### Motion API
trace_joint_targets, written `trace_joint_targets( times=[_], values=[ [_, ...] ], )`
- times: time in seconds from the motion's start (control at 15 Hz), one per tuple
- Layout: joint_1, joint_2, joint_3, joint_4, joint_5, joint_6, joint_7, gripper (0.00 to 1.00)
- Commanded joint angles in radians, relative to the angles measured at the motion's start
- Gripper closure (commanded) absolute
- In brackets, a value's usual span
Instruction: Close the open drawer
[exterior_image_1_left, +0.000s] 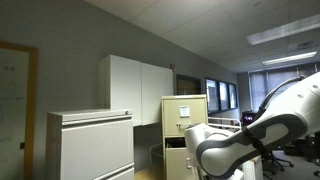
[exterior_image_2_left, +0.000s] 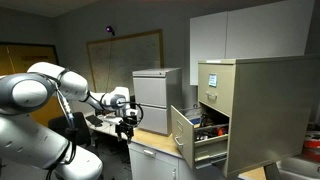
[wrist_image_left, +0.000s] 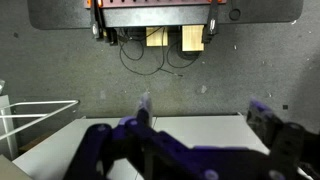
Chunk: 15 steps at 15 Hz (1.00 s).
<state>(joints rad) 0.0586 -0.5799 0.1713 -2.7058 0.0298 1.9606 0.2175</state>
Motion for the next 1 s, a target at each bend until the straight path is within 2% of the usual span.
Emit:
trace_joint_targets(
  times=[0.0, 0.6, 0.8, 0.93],
  values=[
    [0.008, 0.001, -0.009, 0.001, -0.005, -0.001, 0.004, 0.00],
    [-0.007, 0.019, 0.002, 0.010, -0.024, -0.008, 0.035, 0.00],
    [-0.033, 0.047, 0.038, 0.010, -0.101, 0.058, 0.115, 0.00],
    [-0.056, 0.079, 0.074, 0.007, -0.201, 0.155, 0.186, 0.00]
  ],
)
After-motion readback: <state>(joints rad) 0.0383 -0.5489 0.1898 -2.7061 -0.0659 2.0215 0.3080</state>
